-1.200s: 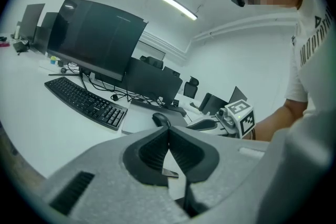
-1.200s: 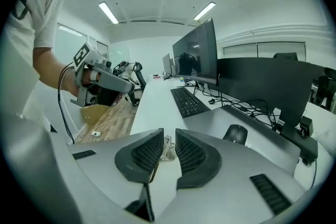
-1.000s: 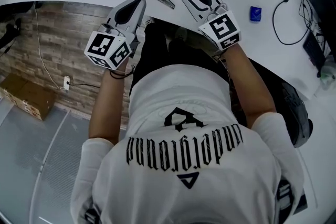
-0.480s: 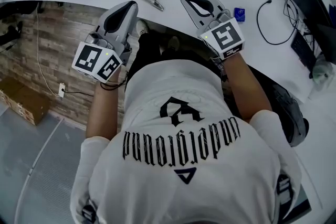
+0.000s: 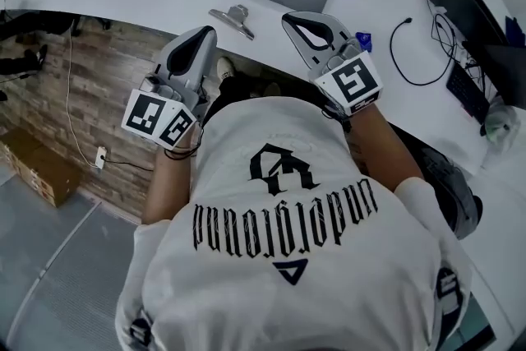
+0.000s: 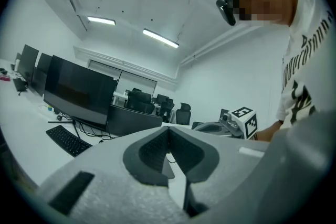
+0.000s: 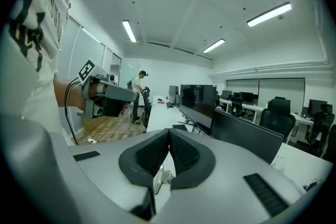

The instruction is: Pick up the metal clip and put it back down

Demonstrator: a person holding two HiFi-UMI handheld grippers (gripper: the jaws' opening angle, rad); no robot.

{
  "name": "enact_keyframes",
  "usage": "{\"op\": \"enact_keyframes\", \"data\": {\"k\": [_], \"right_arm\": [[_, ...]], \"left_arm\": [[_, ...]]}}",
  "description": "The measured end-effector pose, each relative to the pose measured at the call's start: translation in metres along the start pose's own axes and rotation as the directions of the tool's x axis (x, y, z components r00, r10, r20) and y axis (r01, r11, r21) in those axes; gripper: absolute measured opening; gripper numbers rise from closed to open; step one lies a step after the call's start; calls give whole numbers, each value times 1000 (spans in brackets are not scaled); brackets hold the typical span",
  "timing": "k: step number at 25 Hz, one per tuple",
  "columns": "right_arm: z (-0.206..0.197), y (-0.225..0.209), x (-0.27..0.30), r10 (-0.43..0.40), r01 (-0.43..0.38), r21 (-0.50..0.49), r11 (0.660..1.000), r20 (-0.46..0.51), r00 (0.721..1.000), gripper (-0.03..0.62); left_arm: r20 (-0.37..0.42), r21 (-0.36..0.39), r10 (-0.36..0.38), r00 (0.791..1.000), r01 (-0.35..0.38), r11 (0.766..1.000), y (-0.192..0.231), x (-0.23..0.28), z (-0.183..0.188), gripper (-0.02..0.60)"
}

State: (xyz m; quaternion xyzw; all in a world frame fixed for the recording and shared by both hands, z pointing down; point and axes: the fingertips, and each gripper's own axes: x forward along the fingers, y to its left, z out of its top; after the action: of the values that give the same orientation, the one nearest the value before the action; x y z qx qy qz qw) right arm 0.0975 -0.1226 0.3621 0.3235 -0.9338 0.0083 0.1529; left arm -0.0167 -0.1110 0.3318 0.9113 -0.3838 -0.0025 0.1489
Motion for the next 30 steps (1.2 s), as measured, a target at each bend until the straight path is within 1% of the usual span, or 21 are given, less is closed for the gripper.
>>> {"op": "enact_keyframes", "data": {"k": [5,10,15,19,23,26,30], "right_arm": [[12,1,-16,12,-11,-30,999,24,1000,15],[16,-1,-33,9,-9,-6,1000,47,999,15],[19,10,-40,41,-40,-26,999,54,998,15],[21,23,-45,31,-30,-16,999,58,998,15],[27,40,-50,20,-18,-30,999,62,998,15],[30,56,-55,-8,11,-54,998,63,998,15],[36,81,-56,-56,58,-38,998,66,996,15]], "left_arm": [[11,11,5,1000,-5,1000,-14,-2,9,15],[9,32,29,1000,-29,999,-27,-7,15,15],[-14,39,56,998,-56,998,-33,-25,13,15],[-15,50,68,998,-67,996,-38,-39,11,15],[-10,65,47,999,-46,997,-42,-53,10,15],[-12,72,18,1000,-17,997,-43,-69,10,15],[-21,80,-17,1000,18,997,-38,-94,11,15]]}}
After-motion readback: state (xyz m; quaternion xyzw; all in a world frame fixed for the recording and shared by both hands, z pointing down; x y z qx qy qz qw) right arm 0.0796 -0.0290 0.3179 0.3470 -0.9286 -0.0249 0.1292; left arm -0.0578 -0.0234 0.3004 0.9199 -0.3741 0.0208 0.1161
